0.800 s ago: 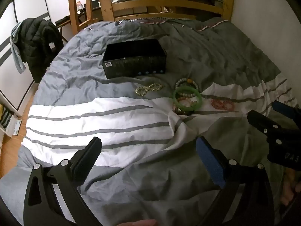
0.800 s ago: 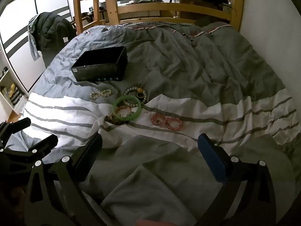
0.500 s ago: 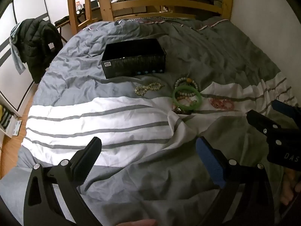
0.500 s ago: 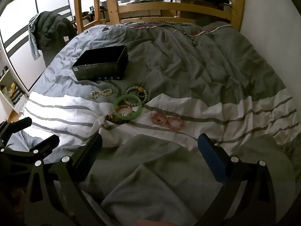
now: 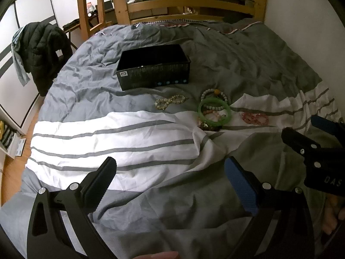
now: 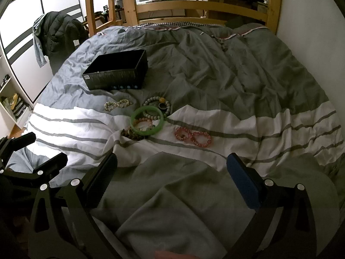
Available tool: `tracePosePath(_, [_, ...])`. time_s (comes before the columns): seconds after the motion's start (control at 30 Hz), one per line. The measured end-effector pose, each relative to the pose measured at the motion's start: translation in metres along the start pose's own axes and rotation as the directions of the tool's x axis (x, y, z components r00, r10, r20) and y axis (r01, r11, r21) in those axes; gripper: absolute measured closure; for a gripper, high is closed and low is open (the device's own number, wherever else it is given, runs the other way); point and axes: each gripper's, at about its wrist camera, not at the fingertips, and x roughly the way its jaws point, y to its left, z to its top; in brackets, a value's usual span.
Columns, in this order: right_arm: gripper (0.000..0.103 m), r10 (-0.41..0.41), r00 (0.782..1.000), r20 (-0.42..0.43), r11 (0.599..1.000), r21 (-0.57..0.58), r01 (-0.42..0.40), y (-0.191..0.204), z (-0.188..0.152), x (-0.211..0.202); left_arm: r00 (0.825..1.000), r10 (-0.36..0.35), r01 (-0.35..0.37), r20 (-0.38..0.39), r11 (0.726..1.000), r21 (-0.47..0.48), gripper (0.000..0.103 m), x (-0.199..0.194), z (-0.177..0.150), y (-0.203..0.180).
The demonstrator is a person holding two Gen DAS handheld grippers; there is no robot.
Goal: Organize jewelry
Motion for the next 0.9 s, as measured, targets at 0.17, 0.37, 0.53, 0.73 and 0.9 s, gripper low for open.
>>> tracePosePath(0.17, [0.003,-0.003,1.0,-0.002,1.0,0.001,0.003,0.0007,-0.0001,0.0002,1.0,0.009,-0.009,0.003,1.0,0.002,0.004,0.0012,-0.0005,0.0003])
tracePosePath(0.37, [0.003,-0.002,1.0,-0.005,1.0,0.002,0.002,0.0001,0.0012,-0.0005,1.0,0.008,-0.008,-0.002,1.0,-0.004,0.004,0.0022,0.0,0.0018])
tracePosePath(0.53, [0.003,0.0,1.0,-0.007,1.0,0.001,0.0,-0.0009,0.0009,0.002,1.0,0.008,-0.008,-0.001,1.0,-0.004,0.004,0.0022,-0.0003,0.0018])
tracePosePath(0.73, [0.003,0.001,1.0,-0.009,1.0,0.0,-0.001,-0.0011,0.0014,0.0019,1.0,0.009,-0.009,-0.002,1.0,-0.009,0.004,0.0031,-0.0014,0.0038])
tracePosePath(0.9, [0.003,0.001,1.0,-0.008,1.0,0.002,-0.001,-0.0011,0.0009,0.0019,1.0,0.009,-0.009,-0.003,1.0,-0.006,0.004,0.0034,-0.0023,0.0041])
